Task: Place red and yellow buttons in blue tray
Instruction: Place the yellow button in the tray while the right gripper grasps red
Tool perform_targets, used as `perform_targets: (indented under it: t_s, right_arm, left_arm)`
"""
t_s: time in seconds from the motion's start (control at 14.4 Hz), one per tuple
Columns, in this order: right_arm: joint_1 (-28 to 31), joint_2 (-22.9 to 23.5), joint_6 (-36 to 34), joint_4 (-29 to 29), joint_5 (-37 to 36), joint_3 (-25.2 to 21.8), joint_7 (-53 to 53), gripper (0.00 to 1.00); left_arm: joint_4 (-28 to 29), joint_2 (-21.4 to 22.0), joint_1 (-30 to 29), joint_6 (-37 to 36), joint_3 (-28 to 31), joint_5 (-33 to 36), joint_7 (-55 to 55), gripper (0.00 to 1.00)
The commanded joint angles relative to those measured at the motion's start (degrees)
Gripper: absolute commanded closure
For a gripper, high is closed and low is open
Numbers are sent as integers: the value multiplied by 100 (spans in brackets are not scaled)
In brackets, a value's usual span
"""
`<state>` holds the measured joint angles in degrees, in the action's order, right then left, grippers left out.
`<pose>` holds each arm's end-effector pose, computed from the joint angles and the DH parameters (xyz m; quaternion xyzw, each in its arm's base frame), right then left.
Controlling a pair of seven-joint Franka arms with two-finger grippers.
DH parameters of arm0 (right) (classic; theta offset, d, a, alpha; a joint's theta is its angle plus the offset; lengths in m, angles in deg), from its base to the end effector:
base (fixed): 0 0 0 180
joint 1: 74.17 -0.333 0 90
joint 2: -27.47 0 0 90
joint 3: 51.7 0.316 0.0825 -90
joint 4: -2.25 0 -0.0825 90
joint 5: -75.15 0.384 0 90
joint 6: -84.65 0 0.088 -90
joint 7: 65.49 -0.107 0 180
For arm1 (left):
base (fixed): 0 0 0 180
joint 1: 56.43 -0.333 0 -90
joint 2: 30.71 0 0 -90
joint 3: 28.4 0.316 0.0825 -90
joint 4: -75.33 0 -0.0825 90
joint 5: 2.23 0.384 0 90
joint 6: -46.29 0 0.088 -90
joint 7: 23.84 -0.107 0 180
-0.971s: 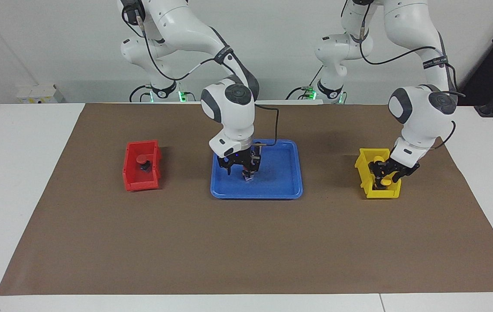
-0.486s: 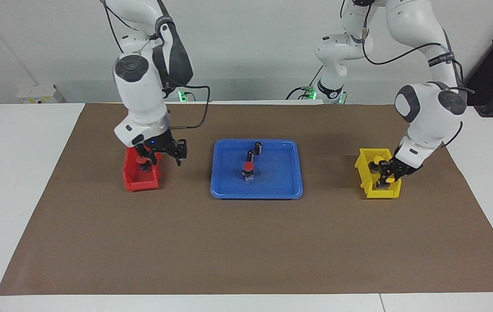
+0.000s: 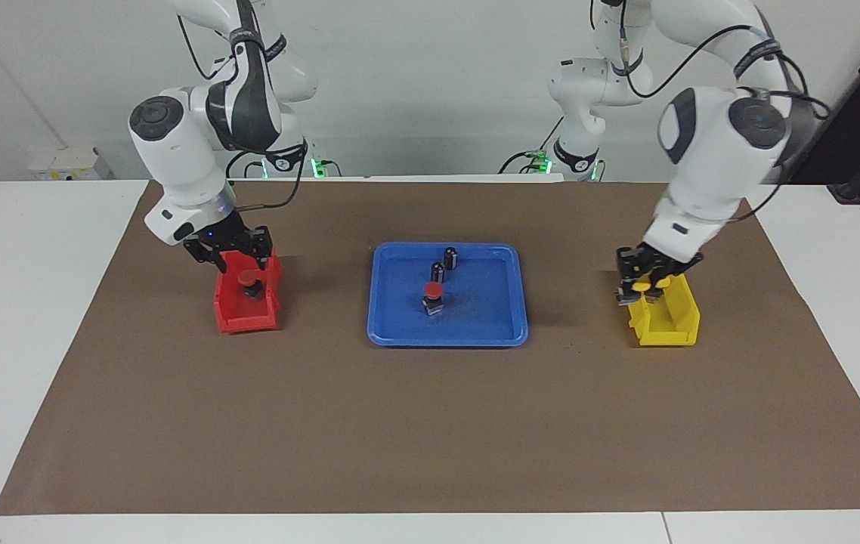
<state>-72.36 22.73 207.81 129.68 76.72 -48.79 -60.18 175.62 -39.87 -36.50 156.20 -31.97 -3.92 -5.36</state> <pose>0.5126 0.0112 0.4105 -0.9988 -0.0484 -0.0044 0.0092 0.5595 -0.2435 0.4757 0.9991 -0.0384 -0.0029 0.0191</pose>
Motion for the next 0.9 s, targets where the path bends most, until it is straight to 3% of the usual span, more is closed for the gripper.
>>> perform_targets:
  t_s: [0.0, 0.28, 0.55, 0.62, 0.69, 0.76, 0.83]
  right_arm:
    - [276, -185, 357, 448, 143, 70, 401, 30]
    - [259, -54, 867, 712, 152, 78, 401, 35]
    - [232, -45, 1114, 897, 152, 78, 401, 41]
    - [241, 25, 1140, 932, 152, 78, 418, 43]
    - [232, 34, 1219, 958, 152, 78, 410, 45]
    - [232, 26, 1263, 1019, 160, 78, 418, 46]
    - [232, 0, 1281, 1090, 160, 78, 418, 47]
  left_arm:
    - [385, -67, 632, 678, 94, -218, 409, 99]
    - [509, -568, 1398, 1348, 103, -218, 1033, 99]
    - [491, -912, 1505, 1700, 103, -218, 1227, 99]
    - [491, -929, 1522, 1770, 94, -218, 1463, 94]
    - [500, -921, 1601, 1771, 103, -218, 1561, 67]
    - [492, -921, 1610, 1719, 103, -218, 1579, 21]
    - [465, -912, 1619, 1649, 120, -209, 1588, 6]
